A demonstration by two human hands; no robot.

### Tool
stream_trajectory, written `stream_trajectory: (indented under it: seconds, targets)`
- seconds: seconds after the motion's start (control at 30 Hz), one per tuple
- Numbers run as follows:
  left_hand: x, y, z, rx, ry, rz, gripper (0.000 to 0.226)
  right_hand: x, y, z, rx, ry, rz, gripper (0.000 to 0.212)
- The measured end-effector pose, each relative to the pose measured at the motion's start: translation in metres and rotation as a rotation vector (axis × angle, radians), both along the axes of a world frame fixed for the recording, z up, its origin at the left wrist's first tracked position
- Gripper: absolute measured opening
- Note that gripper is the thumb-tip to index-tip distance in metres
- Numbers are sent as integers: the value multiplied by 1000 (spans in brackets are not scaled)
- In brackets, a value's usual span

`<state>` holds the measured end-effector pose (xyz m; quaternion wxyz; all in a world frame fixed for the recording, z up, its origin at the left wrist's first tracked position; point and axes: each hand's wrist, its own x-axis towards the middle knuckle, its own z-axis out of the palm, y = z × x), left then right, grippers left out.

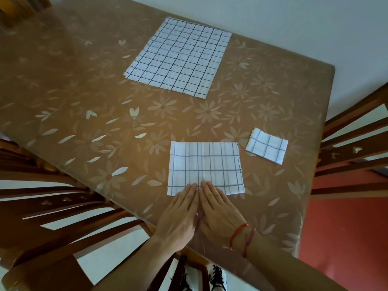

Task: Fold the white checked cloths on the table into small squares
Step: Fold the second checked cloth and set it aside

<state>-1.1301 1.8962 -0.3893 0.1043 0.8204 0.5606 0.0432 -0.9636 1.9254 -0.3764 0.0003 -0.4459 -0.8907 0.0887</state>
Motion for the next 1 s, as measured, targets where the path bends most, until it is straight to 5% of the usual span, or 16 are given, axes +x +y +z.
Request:
stream_trajectory:
  seconds: [0.4, 1.0]
  targets:
    - [-56, -14, 12, -55, 210, 53, 64, -3, 0, 1, -49, -56, -35, 70]
    - [-54, -16, 9, -59, 190, 76, 65, 1, -6, 0, -115, -105, -54, 70]
